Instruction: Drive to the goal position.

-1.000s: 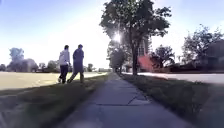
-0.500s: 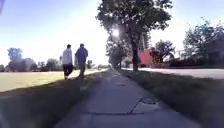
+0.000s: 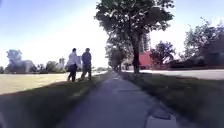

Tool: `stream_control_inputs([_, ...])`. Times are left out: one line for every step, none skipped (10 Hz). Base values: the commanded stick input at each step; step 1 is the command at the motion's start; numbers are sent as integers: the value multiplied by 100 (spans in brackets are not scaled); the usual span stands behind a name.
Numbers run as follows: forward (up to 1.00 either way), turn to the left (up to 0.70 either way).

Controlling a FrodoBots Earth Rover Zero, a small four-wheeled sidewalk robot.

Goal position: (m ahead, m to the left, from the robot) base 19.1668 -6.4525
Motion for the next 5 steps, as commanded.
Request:
stream_control_inputs([100, 0])
stream_control_inputs([100, 0])
stream_control_inputs([100, 0])
stream_control_inputs([100, 0])
stream_control_inputs([100, 0])
